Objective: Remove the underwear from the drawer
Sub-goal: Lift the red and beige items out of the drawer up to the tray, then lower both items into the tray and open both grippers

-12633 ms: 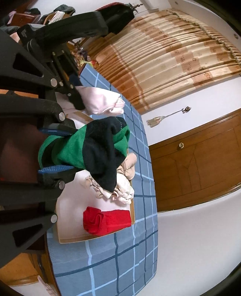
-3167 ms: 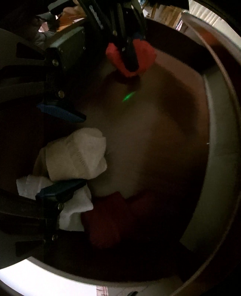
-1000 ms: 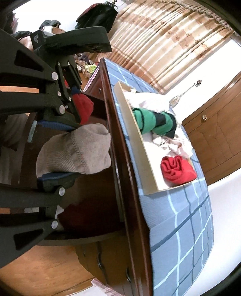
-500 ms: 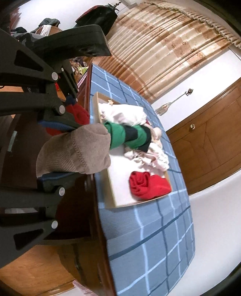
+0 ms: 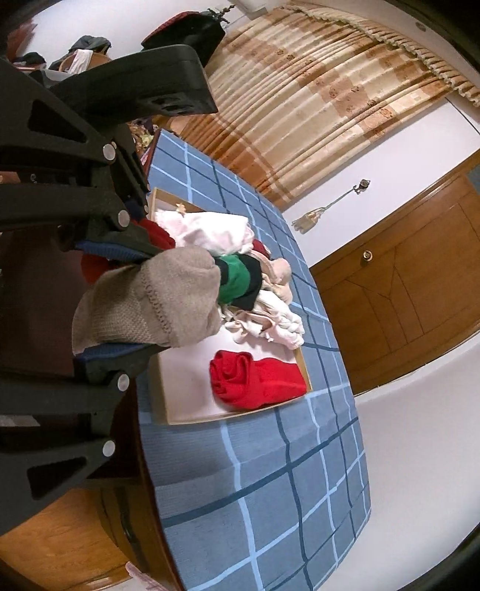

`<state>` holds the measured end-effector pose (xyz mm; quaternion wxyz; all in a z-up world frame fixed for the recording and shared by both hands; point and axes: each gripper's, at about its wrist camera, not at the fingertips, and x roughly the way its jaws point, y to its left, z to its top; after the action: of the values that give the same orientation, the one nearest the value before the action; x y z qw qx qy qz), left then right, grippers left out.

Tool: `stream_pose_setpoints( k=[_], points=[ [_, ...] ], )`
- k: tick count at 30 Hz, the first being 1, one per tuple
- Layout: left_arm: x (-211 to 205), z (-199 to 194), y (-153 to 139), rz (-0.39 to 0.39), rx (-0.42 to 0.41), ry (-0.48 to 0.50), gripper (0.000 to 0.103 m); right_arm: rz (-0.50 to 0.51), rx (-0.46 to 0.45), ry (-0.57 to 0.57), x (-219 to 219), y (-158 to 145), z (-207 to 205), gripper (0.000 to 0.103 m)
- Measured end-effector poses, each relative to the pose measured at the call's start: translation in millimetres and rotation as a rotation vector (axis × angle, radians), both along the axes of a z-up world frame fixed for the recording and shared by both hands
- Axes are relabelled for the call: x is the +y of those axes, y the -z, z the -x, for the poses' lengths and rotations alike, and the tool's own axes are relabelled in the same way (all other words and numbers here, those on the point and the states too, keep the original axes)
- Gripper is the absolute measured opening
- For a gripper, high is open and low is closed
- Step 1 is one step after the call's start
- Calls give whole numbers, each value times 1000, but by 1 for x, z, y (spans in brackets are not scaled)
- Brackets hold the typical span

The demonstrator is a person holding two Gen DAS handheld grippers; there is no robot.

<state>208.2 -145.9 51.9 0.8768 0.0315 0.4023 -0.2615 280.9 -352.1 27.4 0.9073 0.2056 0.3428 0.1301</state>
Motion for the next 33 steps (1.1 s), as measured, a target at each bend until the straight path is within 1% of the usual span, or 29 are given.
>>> stream_pose_setpoints(
  k=[7, 11, 14, 21, 29, 33],
  points=[
    [-6, -20, -6, 14, -14, -19, 33, -13, -12, 37, -8, -5, -20, 41],
    [-12, -35, -8, -1, -26, -29, 33, -25, -1, 51, -12, -5, -37, 41],
    [-15, -43, -8, -6, -30, -33, 33, -4, -9, 66, -13, -7, -50, 41],
    [-23, -63, -2, -19, -24, -43, 33, -4, -10, 85, -14, -9, -81, 41],
    [-32, -88, 10, -40, 2, -68, 33, -1, 30, 102, -18, 3, -123, 41],
    [-33, -95, 13, -47, 1, -73, 33, -6, 55, 104, -21, 8, -142, 41]
  ],
)
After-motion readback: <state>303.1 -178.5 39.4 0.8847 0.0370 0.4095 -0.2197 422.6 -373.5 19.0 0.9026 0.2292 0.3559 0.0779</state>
